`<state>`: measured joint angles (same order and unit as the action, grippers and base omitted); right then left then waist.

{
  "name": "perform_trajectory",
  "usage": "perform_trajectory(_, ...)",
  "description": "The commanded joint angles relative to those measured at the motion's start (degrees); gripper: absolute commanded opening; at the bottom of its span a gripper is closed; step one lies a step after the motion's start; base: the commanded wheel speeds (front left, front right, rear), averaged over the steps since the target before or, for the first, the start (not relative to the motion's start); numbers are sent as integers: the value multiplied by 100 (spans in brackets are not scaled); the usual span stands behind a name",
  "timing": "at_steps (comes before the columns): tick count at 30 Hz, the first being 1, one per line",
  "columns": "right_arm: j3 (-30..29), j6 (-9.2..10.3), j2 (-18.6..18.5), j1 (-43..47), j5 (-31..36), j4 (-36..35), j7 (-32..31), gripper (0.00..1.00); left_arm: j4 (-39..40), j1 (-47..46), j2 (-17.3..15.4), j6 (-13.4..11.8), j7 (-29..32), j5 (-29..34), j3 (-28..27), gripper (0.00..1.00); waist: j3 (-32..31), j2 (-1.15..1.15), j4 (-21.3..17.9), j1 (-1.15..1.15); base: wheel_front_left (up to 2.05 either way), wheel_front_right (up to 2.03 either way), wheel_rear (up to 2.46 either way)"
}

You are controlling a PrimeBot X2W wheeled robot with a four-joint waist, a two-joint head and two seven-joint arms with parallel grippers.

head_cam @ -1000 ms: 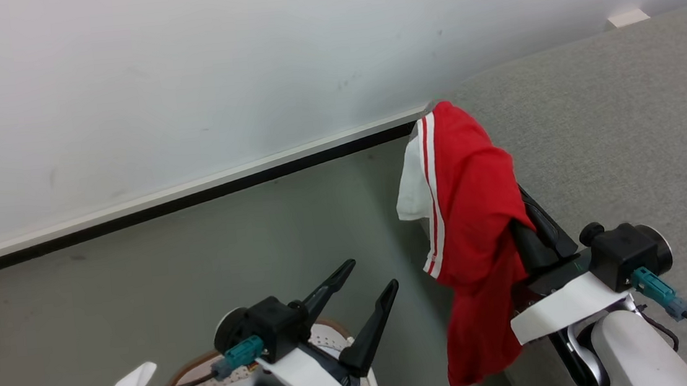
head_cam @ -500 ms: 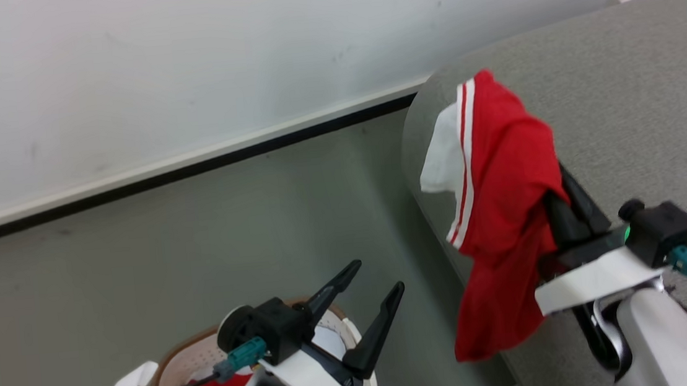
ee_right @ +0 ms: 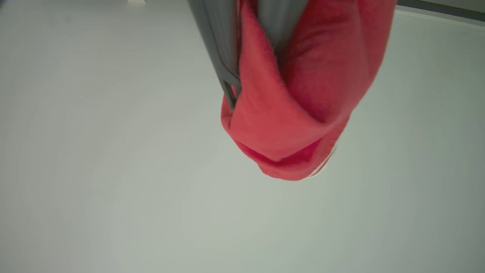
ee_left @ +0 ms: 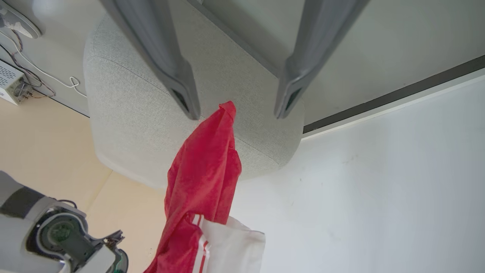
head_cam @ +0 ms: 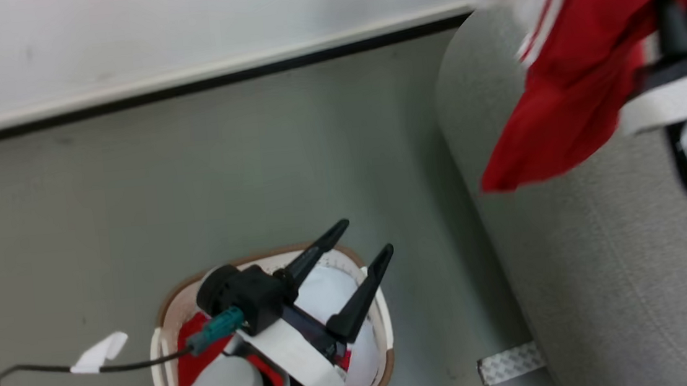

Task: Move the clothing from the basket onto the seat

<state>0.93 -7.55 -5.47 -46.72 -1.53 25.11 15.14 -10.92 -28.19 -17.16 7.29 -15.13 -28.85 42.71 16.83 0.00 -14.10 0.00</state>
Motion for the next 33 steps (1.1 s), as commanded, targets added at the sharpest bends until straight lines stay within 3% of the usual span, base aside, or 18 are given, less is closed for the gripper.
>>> perform_trajectory(1,-142,12,-122,-258,152,95,-9,0,46,-112,-103,18,-1,-19,-24,100,344,0,263,0,0,0,0)
perform_trajectory(9,-1349,13,-1043,-1532,680,195,-365,0,356,-508,-371,11,-2,-64,-109,100,1060,0,655,0,0,0,0)
perform_trajectory(15,-2325,13,-1537,-2007,1073,113,-705,0,503,-611,-505,13,-2,-112,-234,100,1370,0,760,0,0,0,0)
perform_trajectory(19,-2972,13,-1512,-1824,1255,250,-819,0,573,-627,-558,14,-2,-140,-273,100,1537,0,786,0,0,0,0)
perform_trajectory(29,-4875,12,-729,-856,1730,1009,-521,0,604,-504,-578,16,-3,-198,-408,100,1599,0,771,0,0,0,0)
perform_trajectory(32,-5213,13,-558,-686,1881,1309,-410,56,593,-398,-556,16,-3,-247,-482,100,1511,0,738,0,0,0,0)
perform_trajectory(33,-5285,13,-514,-633,1942,1420,-377,98,591,-364,-539,16,-3,-252,-504,100,1474,0,728,0,0,0,0)
